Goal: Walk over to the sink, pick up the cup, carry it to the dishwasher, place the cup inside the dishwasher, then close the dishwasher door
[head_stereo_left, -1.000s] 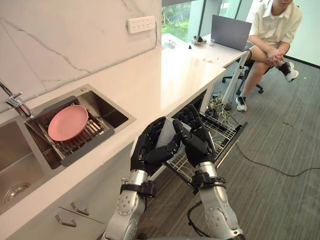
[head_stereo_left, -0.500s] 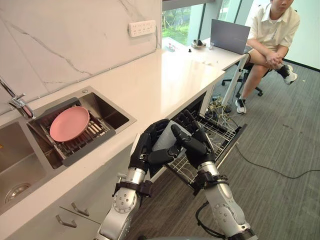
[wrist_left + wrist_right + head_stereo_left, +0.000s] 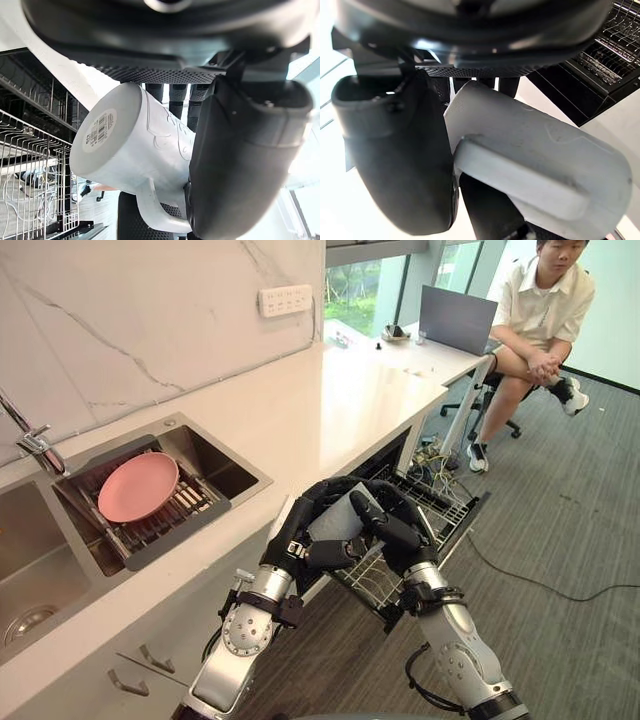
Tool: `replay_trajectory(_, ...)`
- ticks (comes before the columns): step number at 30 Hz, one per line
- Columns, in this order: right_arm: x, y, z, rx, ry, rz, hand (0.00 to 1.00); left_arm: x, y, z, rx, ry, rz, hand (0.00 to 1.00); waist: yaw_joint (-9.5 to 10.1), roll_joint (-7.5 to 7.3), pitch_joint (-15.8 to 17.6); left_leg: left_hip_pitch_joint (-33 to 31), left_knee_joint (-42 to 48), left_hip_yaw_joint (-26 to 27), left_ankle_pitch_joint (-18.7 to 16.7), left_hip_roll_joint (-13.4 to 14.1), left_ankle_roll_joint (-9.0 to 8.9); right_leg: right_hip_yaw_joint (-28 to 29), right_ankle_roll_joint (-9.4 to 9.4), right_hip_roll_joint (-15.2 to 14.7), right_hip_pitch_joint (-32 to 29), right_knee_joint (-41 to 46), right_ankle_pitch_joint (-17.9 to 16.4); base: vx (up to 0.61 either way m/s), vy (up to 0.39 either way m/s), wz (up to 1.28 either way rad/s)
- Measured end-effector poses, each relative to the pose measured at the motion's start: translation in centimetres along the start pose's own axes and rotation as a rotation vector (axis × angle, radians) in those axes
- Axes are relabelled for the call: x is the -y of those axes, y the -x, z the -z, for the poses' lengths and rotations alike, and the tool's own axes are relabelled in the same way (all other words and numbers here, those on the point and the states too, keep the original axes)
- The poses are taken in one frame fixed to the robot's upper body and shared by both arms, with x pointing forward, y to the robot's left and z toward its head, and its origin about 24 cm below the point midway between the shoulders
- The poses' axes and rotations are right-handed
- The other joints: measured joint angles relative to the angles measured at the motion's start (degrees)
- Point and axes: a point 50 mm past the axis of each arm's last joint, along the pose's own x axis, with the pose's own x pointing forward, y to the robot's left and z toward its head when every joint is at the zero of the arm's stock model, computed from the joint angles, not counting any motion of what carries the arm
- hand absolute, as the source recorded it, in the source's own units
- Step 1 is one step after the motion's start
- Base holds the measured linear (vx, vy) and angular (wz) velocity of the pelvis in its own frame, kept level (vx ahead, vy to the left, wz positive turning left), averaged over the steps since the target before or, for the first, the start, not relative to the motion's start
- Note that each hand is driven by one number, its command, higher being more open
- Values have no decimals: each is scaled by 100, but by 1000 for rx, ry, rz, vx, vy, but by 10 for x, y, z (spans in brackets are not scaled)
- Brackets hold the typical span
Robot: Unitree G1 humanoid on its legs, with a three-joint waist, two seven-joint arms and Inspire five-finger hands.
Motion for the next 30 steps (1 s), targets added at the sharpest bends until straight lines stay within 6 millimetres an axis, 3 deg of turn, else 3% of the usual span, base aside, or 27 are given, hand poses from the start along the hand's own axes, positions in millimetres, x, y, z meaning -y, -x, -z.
replay_trajectory(8,-7,-1,0,44,-51,-2,30,-6,-3,-10,43,-12,-51,90,3,-36,-22,-1,0,-11,0,2,-1,-18,-1,0,12,-13,-1,0,0,0)
replay_trajectory(11,-11,0,7,47,-87,20,30,-6,-4,-30,132,3,-84,90,24,-77,-18,-2,0,-33,0,3,-1,-43,-1,-1,24,-17,-1,0,0,3)
replay_trajectory(19,-25,-2,7,119,-146,51,30,-9,2,-32,134,75,-167,90,26,-114,-33,18,-2,-53,-1,2,-1,-63,1,-4,59,-18,-2,0,0,0)
replay_trajectory(26,-4,10,5,144,-113,204,30,-32,11,-45,222,209,-360,90,35,-119,-25,29,-3,-68,-3,9,-4,-82,2,0,91,-33,-2,0,0,0)
replay_trajectory(30,6,14,-16,229,-47,266,30,-33,20,-46,239,274,-367,90,44,-117,-10,28,-3,-68,-13,10,-17,-81,4,0,103,-48,-1,0,0,0)
